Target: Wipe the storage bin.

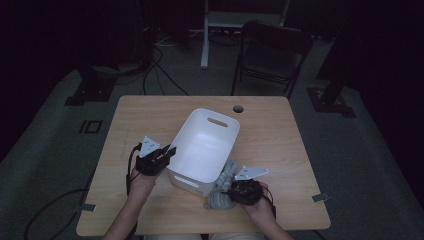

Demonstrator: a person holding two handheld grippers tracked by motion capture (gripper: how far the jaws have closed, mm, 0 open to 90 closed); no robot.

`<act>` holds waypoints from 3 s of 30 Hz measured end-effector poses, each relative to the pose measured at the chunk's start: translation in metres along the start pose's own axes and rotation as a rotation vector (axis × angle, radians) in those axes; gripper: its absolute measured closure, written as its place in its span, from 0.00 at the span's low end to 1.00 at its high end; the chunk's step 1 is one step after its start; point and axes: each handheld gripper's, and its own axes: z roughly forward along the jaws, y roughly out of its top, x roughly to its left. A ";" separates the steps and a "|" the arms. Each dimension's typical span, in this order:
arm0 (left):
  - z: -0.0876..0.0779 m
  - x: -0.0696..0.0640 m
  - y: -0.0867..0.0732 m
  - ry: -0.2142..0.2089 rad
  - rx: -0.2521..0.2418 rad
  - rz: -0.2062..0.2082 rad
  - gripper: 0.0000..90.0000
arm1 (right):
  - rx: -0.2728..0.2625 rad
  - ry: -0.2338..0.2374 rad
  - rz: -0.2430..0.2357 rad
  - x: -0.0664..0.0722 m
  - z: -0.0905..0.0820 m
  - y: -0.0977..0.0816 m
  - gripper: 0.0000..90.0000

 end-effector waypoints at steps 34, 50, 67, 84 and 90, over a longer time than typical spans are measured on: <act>0.000 0.000 -0.002 -0.007 -0.021 -0.037 0.86 | 0.061 -0.105 0.094 -0.042 0.038 -0.015 0.83; -0.010 0.004 -0.001 -0.083 -0.014 -0.084 0.68 | -0.045 -0.115 0.133 -0.052 -0.030 -0.004 0.83; -0.040 -0.018 -0.006 -0.164 -0.014 -0.050 0.46 | -0.088 -0.168 0.223 -0.075 -0.056 -0.017 0.83; -0.052 -0.061 -0.013 -0.350 0.048 -0.014 0.45 | -0.112 -0.186 0.241 -0.080 -0.069 -0.015 0.83; -0.051 -0.047 -0.002 -0.367 0.018 -0.046 0.40 | -0.118 -0.184 0.240 -0.082 -0.079 -0.021 0.83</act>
